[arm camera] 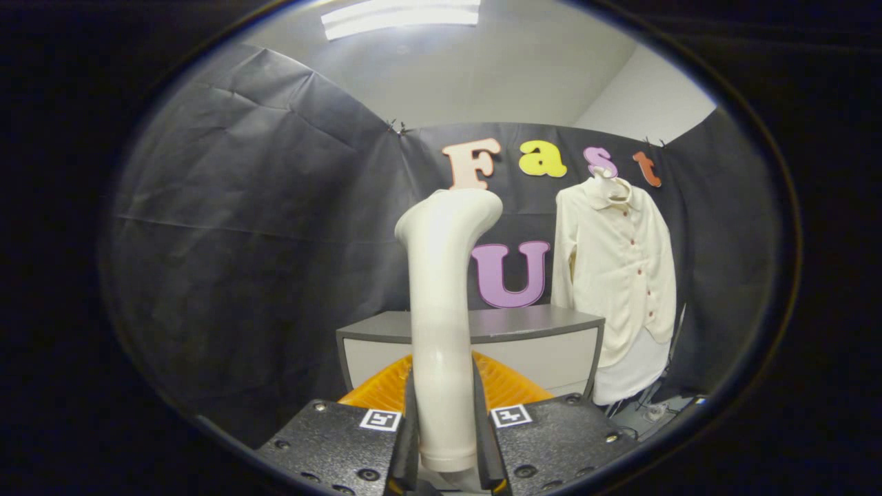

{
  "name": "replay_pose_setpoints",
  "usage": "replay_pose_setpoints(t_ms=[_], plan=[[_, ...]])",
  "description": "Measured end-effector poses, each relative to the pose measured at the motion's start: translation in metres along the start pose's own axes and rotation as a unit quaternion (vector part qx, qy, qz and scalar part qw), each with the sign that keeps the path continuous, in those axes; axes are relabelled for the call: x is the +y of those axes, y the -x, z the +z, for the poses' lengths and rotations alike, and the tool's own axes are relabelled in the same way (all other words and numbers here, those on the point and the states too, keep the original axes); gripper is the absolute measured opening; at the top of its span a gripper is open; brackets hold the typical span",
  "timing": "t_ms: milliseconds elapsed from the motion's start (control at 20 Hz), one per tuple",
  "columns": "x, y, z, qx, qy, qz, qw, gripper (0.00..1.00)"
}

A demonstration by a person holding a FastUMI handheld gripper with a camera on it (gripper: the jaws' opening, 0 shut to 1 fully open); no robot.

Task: Iron the clothes twice with a garment steamer, once on the left side and once on the right side.

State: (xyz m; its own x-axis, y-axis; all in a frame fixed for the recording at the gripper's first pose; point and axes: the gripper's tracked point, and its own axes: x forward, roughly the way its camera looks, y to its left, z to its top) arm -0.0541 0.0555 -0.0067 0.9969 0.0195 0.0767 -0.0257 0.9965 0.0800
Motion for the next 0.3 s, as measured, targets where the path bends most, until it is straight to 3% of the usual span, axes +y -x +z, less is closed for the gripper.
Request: replay_pose_setpoints(t_ms=[300], plan=[[-0.0025, 0.0000, -0.0004, -0.002, -0.001, -0.004, 1.000, 0.33]])
